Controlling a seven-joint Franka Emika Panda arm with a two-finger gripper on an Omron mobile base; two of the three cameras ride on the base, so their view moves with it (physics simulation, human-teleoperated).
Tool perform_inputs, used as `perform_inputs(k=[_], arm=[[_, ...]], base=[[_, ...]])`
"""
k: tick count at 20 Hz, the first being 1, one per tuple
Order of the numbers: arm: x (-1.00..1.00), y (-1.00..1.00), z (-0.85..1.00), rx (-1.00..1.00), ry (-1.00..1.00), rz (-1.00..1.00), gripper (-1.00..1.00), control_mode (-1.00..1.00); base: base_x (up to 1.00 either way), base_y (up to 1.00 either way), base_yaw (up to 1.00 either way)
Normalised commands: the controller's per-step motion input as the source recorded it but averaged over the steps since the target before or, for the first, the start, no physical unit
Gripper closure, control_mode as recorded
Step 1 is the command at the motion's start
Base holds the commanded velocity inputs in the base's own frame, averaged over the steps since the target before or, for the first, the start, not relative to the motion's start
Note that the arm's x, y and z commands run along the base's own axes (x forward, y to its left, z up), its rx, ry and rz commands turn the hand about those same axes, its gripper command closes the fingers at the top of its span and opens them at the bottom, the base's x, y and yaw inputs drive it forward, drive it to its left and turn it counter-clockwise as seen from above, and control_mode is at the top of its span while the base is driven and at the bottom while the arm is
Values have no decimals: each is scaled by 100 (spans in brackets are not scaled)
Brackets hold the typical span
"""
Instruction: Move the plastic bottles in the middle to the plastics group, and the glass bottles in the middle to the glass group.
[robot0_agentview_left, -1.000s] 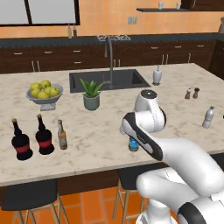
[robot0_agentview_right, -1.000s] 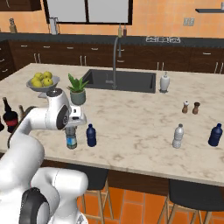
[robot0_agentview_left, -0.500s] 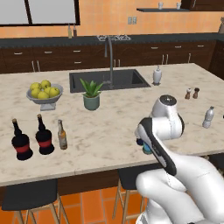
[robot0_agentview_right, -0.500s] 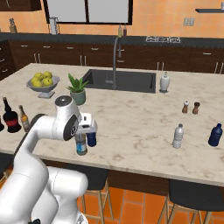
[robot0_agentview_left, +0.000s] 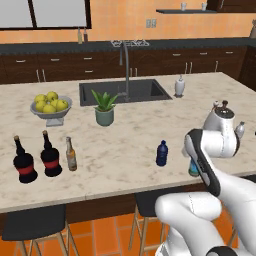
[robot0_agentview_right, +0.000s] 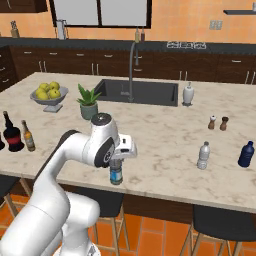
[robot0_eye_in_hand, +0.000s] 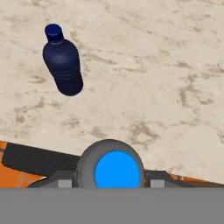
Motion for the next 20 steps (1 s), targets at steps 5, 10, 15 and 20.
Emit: perform_inputs(k=[5,10,15,20], arm=[[12,-80,35,0,4,0,100,-100],[33,-68,35,0,2,0,100,-100],[40,-58,10,0,8,0,100,-100],[60,-47,-3,0,15,0,100,-100]], base=[[0,0,0],[0,0,0],[0,0,0],[0,0,0]])
